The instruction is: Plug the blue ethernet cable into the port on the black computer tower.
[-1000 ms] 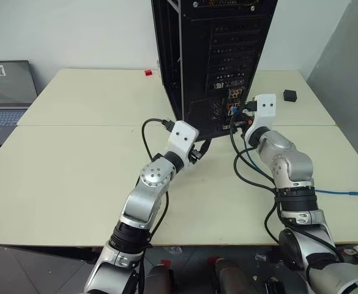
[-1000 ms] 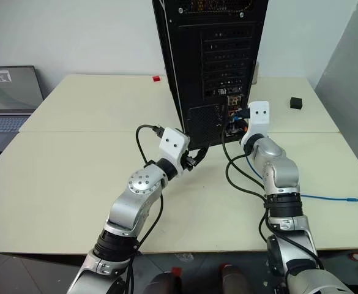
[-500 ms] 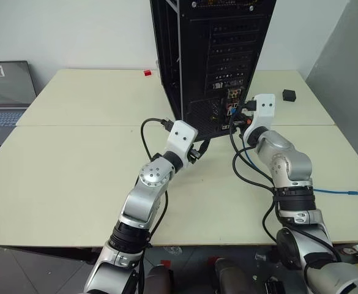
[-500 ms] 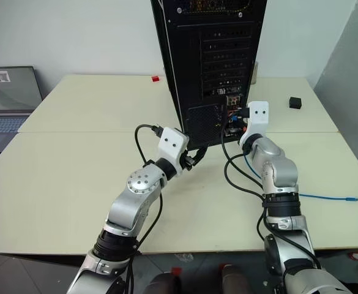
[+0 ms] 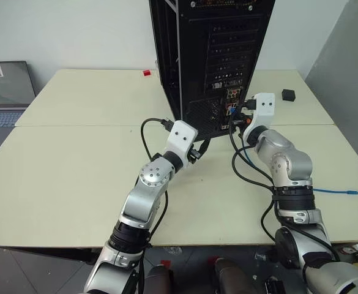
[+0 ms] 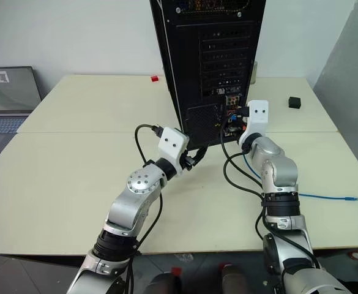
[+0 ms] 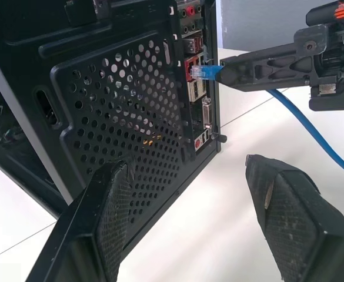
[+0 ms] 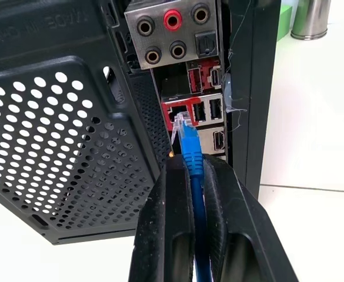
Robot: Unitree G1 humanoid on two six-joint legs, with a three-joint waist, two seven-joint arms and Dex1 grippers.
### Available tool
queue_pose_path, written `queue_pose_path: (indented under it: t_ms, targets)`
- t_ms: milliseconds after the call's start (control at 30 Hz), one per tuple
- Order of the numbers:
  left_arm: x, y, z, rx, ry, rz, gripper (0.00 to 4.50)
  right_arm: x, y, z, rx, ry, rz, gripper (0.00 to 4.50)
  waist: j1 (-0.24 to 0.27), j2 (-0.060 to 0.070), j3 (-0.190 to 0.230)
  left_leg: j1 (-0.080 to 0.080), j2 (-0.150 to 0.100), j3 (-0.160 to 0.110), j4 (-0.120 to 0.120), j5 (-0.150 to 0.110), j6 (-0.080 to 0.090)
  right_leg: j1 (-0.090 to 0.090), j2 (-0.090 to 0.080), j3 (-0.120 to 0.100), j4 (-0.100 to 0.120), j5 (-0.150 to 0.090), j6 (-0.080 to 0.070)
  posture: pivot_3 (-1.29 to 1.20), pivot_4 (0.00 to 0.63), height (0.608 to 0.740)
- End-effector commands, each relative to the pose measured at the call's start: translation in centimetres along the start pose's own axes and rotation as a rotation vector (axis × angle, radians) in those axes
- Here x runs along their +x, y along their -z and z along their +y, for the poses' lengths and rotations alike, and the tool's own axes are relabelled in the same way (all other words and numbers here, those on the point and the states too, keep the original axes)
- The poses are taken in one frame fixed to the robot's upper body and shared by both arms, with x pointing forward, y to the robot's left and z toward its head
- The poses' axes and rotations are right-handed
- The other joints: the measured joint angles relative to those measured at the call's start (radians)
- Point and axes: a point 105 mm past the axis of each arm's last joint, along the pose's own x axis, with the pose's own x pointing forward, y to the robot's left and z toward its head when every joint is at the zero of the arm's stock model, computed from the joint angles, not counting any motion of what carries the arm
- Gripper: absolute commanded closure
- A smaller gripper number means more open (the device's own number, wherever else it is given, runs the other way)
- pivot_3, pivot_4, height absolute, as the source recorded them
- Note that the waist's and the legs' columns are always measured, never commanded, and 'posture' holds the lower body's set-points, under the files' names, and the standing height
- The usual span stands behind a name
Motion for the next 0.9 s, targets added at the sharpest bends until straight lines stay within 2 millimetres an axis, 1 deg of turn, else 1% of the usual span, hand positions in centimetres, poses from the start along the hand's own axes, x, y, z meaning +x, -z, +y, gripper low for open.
queue_pose_path:
  t_ms: [33,333,600,900]
  targets:
    - [-0.1,-1.4,0.0,0.027,0.001,-0.056,1.3,-0.2,-2.3,1.3,-0.039,-0.042,-0.068,4.5,0.0,0.0,0.0,0.0,0.0,0.0,0.0,0.0,0.0,0.0,0.0,0.0,0.0,0.0,0.0,0.0,0.15,0.74]
    - [-0.2,-1.1,0.0,0.028,0.001,-0.049,1.3,-0.4,-2.2,1.1,-0.051,-0.033,-0.058,4.5,0.001,0.0,0.0,0.0,0.0,0.0,0.0,0.0,0.0,0.0,0.0,0.0,0.0,0.0,0.0,0.0,0.15,0.74]
    - [-0.2,-1.1,0.0,0.03,0.0,-0.045,1.3,-0.8,-2.1,0.4,-0.074,-0.005,-0.05,4.5,0.001,0.0,0.0,0.0,0.0,0.0,0.0,0.0,0.0,0.0,0.0,0.0,-0.001,0.0,0.0,0.0,0.15,0.74]
    - [-0.1,-1.0,-0.1,0.032,0.007,-0.043,1.3,-0.7,-2.1,0.2,-0.082,0.01,-0.051,4.5,0.001,0.0,0.0,0.0,0.0,0.0,0.0,0.0,0.0,0.0,0.0,0.0,-0.001,0.0,0.0,0.0,0.15,0.74]
